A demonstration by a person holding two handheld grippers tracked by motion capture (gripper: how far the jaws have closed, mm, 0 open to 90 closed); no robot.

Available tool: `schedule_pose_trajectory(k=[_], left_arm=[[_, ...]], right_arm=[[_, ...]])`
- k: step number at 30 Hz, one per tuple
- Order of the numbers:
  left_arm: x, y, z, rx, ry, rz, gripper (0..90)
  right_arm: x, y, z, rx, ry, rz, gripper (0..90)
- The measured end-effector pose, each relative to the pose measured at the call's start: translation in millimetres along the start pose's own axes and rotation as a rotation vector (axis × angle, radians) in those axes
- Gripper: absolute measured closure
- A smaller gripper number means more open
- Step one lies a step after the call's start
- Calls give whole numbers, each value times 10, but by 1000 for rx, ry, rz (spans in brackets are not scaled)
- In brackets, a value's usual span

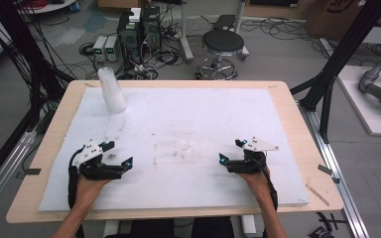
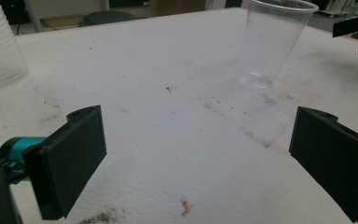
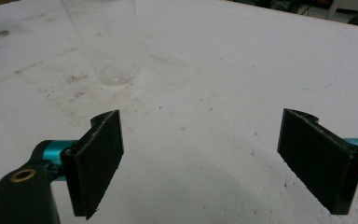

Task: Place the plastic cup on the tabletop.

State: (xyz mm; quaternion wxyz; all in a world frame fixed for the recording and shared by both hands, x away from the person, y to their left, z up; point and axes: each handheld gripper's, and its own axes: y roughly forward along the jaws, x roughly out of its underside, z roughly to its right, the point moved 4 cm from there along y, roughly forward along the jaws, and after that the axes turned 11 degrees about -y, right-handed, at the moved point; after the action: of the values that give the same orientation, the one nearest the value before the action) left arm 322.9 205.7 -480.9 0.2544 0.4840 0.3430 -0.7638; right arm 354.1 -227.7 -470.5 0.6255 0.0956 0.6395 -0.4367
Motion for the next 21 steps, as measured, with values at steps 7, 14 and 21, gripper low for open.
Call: schedule_pose_trajectory(k=[7,14,21], left_arm=[[3,0,12,3,8,-1,38],[4,-5,10,5,8,1,38],[5,-7,16,9,10,3,38]], right_arm=[[7,-16,0,14,1,10,144],[14,-24,5,15,16,11,144],[24,-58,17,7,31,38,144]])
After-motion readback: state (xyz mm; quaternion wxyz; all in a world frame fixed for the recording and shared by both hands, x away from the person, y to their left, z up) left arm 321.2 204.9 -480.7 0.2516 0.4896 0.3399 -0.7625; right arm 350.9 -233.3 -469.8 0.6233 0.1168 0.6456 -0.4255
